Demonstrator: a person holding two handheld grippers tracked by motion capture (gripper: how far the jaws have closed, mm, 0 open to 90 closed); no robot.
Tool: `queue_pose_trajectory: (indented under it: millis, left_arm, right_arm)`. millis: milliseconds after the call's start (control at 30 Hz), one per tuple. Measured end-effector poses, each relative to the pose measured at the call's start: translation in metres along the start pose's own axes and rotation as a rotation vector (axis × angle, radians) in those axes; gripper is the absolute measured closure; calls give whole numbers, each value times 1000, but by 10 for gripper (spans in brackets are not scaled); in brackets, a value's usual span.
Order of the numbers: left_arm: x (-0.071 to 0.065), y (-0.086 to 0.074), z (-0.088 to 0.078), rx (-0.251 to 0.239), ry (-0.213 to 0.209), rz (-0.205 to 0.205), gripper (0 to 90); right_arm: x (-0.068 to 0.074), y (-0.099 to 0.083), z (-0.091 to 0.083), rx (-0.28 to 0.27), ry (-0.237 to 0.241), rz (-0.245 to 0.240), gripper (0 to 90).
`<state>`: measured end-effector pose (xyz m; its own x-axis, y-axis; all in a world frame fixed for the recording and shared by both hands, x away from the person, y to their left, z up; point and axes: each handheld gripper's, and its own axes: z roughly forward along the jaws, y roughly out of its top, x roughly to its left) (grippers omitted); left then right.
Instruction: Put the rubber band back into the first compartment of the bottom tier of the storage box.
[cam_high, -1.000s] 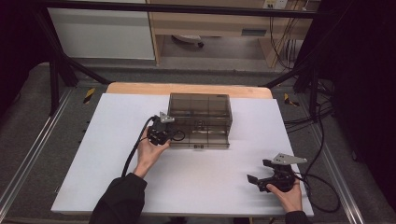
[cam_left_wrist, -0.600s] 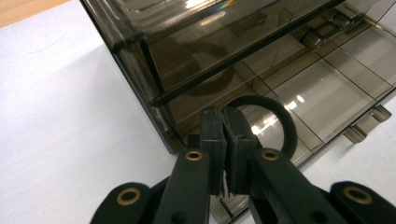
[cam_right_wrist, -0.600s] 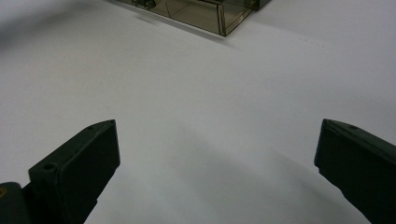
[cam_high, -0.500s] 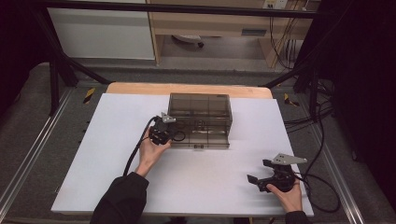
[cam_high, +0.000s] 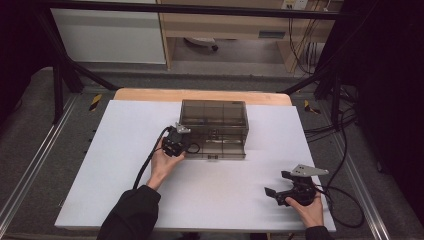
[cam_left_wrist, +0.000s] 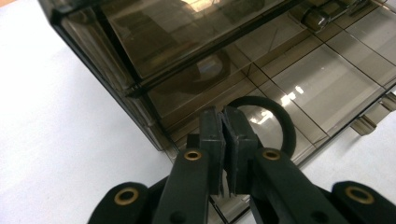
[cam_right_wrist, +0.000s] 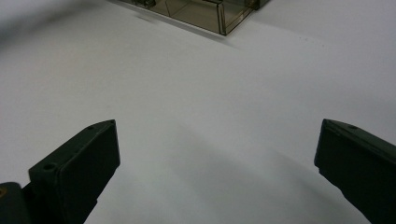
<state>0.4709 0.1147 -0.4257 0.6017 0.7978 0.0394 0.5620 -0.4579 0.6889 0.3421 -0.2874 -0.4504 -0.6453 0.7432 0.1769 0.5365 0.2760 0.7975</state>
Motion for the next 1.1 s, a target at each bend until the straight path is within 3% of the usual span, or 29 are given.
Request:
queue_pose_trajectory:
  millis: [367, 833, 1100]
  left_arm:
    - [0, 0, -1, -3, -19, 1, 788]
    - [-6, 0, -28, -48, -61, 36, 606]
    - [-3, -7, -39, -68, -47, 39, 465]
  right_arm:
    - [0, 0, 0, -2, 0, 0, 7]
    - [0, 0, -1, -2, 1, 4, 7]
    - [0, 0, 0, -3, 0, 1, 8]
